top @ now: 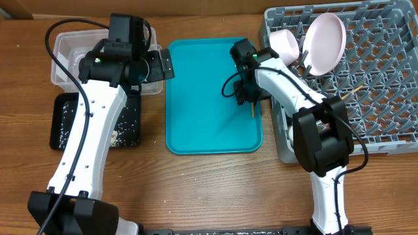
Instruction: Sort waste into correct bins and load items into the dishwasher
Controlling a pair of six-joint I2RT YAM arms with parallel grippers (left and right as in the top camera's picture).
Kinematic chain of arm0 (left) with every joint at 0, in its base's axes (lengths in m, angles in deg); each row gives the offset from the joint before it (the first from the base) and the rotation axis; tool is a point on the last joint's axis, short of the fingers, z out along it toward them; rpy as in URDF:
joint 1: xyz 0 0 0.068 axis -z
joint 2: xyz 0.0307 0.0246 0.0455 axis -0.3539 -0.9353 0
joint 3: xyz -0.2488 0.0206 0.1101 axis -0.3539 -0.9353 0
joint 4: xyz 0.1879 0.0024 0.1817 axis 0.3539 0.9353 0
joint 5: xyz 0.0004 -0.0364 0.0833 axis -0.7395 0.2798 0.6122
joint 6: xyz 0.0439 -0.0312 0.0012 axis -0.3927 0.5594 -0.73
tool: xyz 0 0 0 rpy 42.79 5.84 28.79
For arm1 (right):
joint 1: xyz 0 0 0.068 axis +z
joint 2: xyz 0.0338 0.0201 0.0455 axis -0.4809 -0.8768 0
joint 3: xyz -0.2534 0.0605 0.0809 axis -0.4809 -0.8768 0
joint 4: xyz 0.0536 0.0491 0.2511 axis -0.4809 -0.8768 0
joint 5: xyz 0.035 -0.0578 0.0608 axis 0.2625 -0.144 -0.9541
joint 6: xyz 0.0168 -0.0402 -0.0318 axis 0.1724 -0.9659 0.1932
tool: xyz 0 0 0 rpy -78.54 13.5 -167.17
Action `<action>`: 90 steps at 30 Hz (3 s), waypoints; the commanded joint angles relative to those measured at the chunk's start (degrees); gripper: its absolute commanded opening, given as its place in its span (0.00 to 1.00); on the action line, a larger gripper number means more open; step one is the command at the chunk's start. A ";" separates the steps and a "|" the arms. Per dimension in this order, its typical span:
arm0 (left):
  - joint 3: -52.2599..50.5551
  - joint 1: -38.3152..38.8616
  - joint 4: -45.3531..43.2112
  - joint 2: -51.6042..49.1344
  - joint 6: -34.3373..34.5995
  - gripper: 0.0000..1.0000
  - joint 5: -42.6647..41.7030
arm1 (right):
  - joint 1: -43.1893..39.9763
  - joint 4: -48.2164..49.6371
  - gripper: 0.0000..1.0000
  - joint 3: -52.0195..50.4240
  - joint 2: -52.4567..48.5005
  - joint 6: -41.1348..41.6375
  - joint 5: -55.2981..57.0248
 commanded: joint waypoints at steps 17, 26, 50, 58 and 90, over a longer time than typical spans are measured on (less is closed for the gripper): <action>0.22 -0.09 -0.11 -0.39 0.15 1.00 0.70 | 0.42 3.32 0.57 -4.61 0.50 0.00 -0.70; 0.22 -0.09 -0.11 -0.39 0.15 1.00 0.70 | 0.48 -2.78 0.57 6.45 0.87 -0.02 2.19; 0.22 -0.09 -0.11 -0.39 0.15 1.00 0.70 | 2.95 4.68 0.57 -2.03 0.72 0.00 2.54; 0.22 -0.09 -0.11 -0.39 0.15 1.00 0.70 | 2.60 5.22 0.58 -2.12 0.72 0.42 4.42; 0.22 -0.09 -0.11 -0.39 0.15 1.00 0.70 | -7.04 -24.35 0.04 32.41 17.51 27.93 8.37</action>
